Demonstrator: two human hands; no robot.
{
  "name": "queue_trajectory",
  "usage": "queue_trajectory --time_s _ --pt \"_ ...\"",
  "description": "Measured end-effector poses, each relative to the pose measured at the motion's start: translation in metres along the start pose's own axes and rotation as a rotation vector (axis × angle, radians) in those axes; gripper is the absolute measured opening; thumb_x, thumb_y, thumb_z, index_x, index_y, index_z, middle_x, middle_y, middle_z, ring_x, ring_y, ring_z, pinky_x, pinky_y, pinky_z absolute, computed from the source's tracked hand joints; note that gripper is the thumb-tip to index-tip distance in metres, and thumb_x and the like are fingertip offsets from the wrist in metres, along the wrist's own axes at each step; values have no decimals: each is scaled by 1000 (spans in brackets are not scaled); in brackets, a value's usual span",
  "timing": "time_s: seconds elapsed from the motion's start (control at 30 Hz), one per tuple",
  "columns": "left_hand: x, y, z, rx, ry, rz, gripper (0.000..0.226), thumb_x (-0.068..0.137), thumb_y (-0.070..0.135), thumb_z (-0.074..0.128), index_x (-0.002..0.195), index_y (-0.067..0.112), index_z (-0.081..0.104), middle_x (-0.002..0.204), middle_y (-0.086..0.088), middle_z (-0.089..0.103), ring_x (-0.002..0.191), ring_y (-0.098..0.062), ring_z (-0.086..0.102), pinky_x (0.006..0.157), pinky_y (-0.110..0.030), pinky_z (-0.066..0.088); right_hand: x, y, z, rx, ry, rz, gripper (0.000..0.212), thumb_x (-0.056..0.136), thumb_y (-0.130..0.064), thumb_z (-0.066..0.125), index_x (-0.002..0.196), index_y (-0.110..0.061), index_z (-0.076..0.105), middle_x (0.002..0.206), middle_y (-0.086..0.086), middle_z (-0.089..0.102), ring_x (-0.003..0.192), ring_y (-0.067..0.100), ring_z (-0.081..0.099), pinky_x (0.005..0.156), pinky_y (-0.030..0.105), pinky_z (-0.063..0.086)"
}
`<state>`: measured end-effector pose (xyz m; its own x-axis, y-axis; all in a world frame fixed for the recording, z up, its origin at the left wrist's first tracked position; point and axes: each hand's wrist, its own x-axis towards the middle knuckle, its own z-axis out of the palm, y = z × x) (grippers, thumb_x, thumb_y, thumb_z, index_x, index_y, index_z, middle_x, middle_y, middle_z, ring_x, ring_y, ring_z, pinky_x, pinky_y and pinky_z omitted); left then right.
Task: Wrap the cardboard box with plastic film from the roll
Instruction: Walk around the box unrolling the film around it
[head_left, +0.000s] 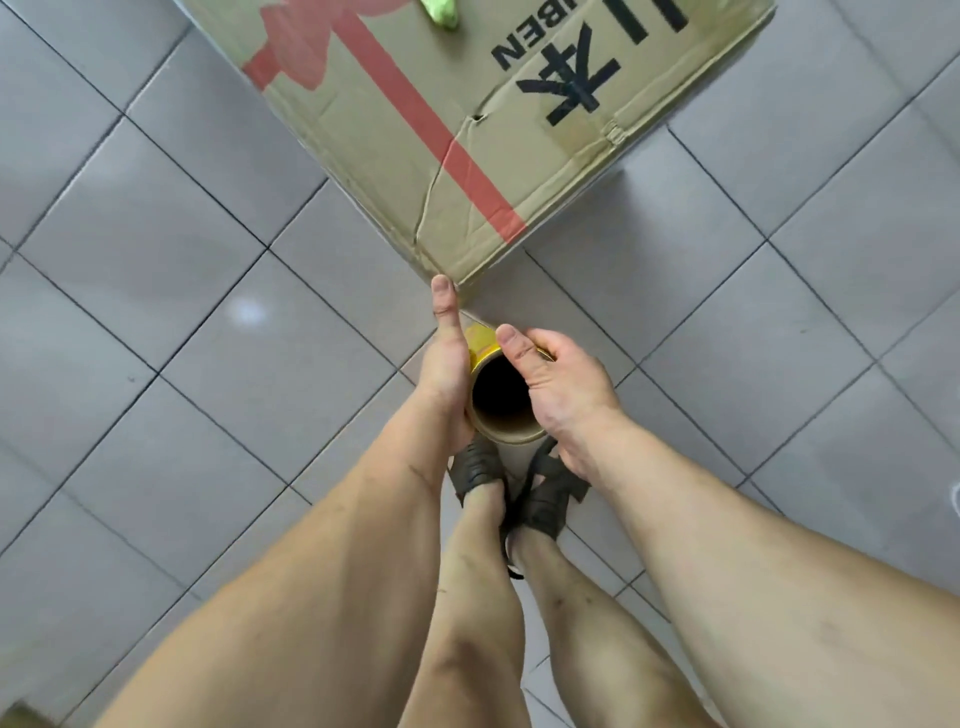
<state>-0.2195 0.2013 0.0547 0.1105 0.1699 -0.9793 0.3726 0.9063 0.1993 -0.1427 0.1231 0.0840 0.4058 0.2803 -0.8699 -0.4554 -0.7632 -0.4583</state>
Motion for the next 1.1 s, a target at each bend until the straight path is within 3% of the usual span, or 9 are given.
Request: queue_trajectory --time_s 0.13,0.23,0.33,0.43,0.57,0.67,0.8,1.0,1.1 --pt "4 -4 9 -154 -28 -83 121 55 112 42 103 5 70 103 -26 80 100 -41 80 101 -59 63 9 -8 -10 -114 -18 -41 106 50 -94 60 129 -24 64 118 -1 72 110 17 67 101 41 52" --pt "2 -5 14 -272 -60 -123 151 39 118 47 127 -2 73 117 -28 81 108 -45 81 97 -58 65 15 -13 -16 -193 -31 -44 116 37 -99 58 126 -25 65 115 -2 73 108 18 68 99 43 53" --pt "3 -7 22 -389 -76 -130 164 12 113 64 129 -2 72 131 -31 76 115 -49 78 95 -62 65 17 -27 -23 -244 -63 -42 97 57 -87 66 131 -24 63 118 -3 72 109 17 67 100 40 52" --pt "6 -13 33 -467 -22 -111 170 -4 106 69 131 3 73 125 -28 79 112 -47 80 100 -64 63 28 -36 -33 -291 -83 -48 65 80 -62 71 130 -22 64 117 -2 71 108 16 65 95 33 53" --pt "19 -14 44 -429 206 7 170 13 123 40 143 18 68 136 -16 76 124 -40 74 115 -60 54 31 -38 -49 -245 -139 -9 59 84 -60 67 129 -21 64 115 -7 70 111 10 64 89 23 48" --pt "2 -3 56 -575 146 -26 146 39 118 52 139 12 67 122 -24 81 112 -42 80 105 -63 61 31 -44 -54 -235 -176 -13 51 90 -53 65 131 -22 61 112 -10 70 103 1 63 79 16 45" --pt "-2 4 73 -743 64 -35 115 79 105 33 134 11 71 108 -20 84 102 -38 82 97 -54 65 46 -58 -62 -364 -207 -59 61 87 -62 64 137 -27 57 124 -4 68 114 12 62 99 30 49" --pt "1 2 84 -781 150 5 101 79 105 38 127 22 72 120 -17 83 117 -38 78 108 -59 60 53 -74 -68 -430 -242 -80 36 93 -54 61 118 -28 63 107 -7 70 102 10 63 89 30 51" --pt "-3 11 79 -799 322 115 107 78 101 52 158 30 56 160 0 61 149 -24 56 130 -51 40 54 -79 -66 -409 -226 -68 31 94 -52 61 112 -28 64 105 -8 70 100 9 62 86 27 48"
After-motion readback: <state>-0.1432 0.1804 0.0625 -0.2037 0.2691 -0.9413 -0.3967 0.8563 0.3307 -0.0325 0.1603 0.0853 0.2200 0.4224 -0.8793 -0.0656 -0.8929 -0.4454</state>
